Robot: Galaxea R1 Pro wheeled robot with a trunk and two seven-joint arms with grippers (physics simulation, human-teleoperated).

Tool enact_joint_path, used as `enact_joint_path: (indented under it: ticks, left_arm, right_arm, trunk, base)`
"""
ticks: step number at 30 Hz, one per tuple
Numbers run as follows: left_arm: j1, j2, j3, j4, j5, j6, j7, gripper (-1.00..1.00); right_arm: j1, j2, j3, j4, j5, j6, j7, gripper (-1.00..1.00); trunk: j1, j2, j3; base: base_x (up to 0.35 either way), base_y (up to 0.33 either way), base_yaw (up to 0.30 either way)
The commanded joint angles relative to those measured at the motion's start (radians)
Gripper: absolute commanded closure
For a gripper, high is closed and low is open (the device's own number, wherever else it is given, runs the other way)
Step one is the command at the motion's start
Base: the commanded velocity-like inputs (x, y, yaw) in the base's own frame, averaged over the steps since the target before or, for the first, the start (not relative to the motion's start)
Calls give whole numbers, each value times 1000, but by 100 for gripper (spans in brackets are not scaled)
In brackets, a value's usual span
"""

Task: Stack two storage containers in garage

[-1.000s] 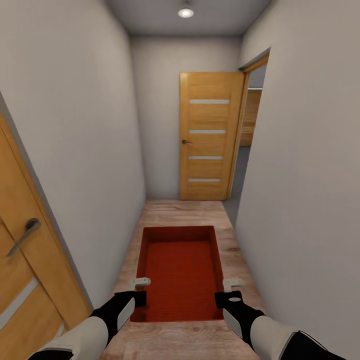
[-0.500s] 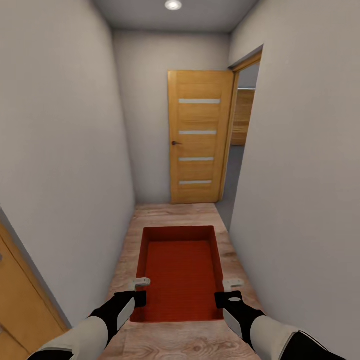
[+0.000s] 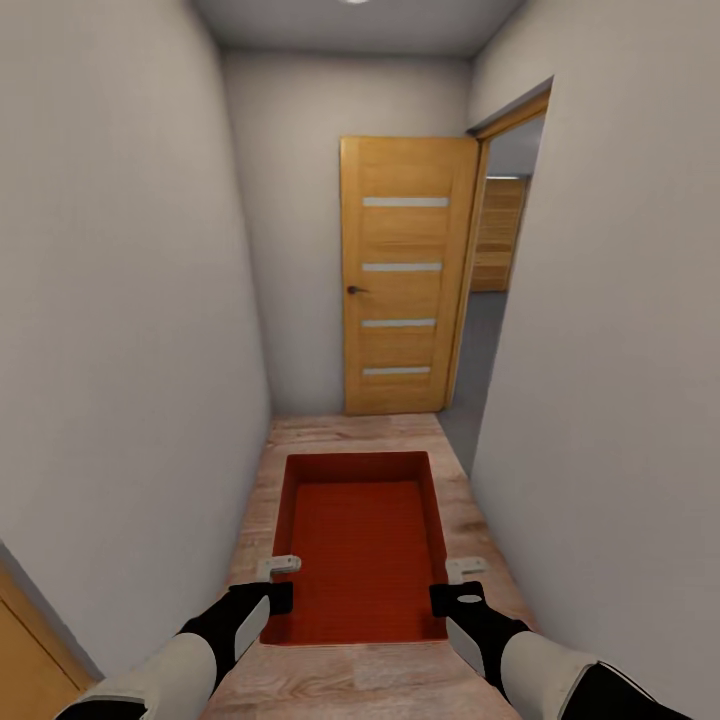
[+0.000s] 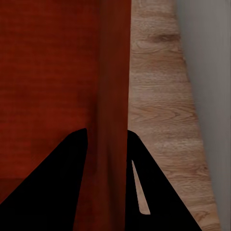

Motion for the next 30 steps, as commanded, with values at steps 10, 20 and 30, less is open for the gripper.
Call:
enact_joint_path:
  ticks: [10, 20, 30]
  left_arm:
    - [-1, 1, 2, -5, -4, 6, 12, 100]
    - [-1, 1, 2, -5, -4, 6, 12, 100]
    - [-1, 2, 2, -5, -4, 6, 12, 100]
  right_arm:
    - [-1, -2, 1, 2, -17, 0, -7, 100]
    - [-1, -2, 1, 2, -17, -1, -7, 100]
    - [-1, -2, 1, 2, -17, 0, -7, 100]
  trunk:
    - [1, -2, -2]
    - [1, -2, -2]
    - [1, -2, -2]
  base:
    - [323, 9, 0]
    - [323, 0, 0]
    - [323, 0, 0]
